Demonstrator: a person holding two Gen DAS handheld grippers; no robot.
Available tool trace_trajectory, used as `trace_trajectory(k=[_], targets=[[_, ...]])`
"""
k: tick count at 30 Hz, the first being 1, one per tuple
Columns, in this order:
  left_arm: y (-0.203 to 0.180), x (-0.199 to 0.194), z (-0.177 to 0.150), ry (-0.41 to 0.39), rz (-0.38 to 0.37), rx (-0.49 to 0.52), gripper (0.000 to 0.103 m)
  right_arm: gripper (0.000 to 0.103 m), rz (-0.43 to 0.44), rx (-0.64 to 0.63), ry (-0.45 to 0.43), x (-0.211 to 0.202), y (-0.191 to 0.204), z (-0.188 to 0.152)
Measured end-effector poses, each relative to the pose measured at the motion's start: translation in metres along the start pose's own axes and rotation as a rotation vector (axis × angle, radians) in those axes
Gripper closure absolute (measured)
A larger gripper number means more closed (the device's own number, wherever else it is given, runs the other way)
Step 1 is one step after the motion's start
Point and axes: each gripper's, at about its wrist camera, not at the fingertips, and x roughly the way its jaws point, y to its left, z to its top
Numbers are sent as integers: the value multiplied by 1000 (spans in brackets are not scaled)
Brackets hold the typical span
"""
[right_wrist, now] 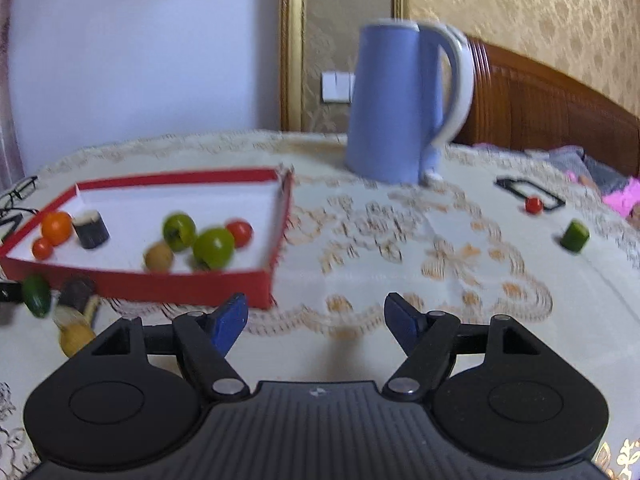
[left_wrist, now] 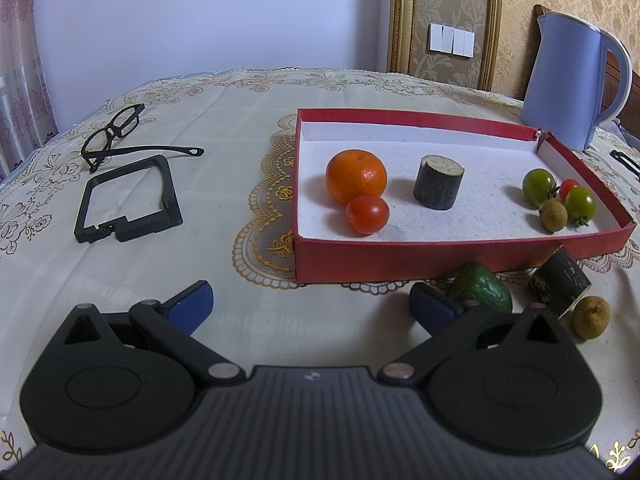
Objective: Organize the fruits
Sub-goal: 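Place the cherry tomato among the green tomatoes, open right tool, then grasp the green lime-like fruit with the left tool, then carry the green fruit into the tray and open the left tool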
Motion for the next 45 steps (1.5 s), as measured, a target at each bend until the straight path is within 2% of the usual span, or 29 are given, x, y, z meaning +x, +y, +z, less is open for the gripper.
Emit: trace_trajectory(k=[6,8,15,18,21,24,26,28,30,32,34,40,45], targets=[[0,-7,-2,-16,-5,-10,0,28,13,64,34,8,-12,-6],[-1,-16,-4,-29,-28,-21,0,20,24,88,64,12,-16,-7],[-25,-42,0,-90,-122,-68,0,16,11,50,94,17,-8,-7],[-40,-43,6,-100,-98,-49,0,15,6,37,99,18,-7,-7],[-50,-33,7,-71,-62,-30,0,15,7,35,99,18,-7,-7],[-55,-24,5,-47,-59,-28,2,14,6,35,100,19,-7,-7],[-55,-18,3,-32,-50,-32,14,14,6,34,100,19,-7,-7],[-49,-13,1,-12,-105,-70,19,14,6,35,100,19,-7,-7],[-48,-14,1,-20,-110,-78,25,14,6,35,99,19,-7,-7],[-49,-17,0,-20,-168,-81,54,14,8,37,99,18,-7,-7],[-55,-19,1,-24,-187,-54,67,14,7,36,99,18,-7,-7],[-73,-25,-1,-58,-143,32,70,14,11,42,97,18,-8,-7],[-79,-38,10,-94,-169,58,71,14,12,42,97,18,-8,-7]])
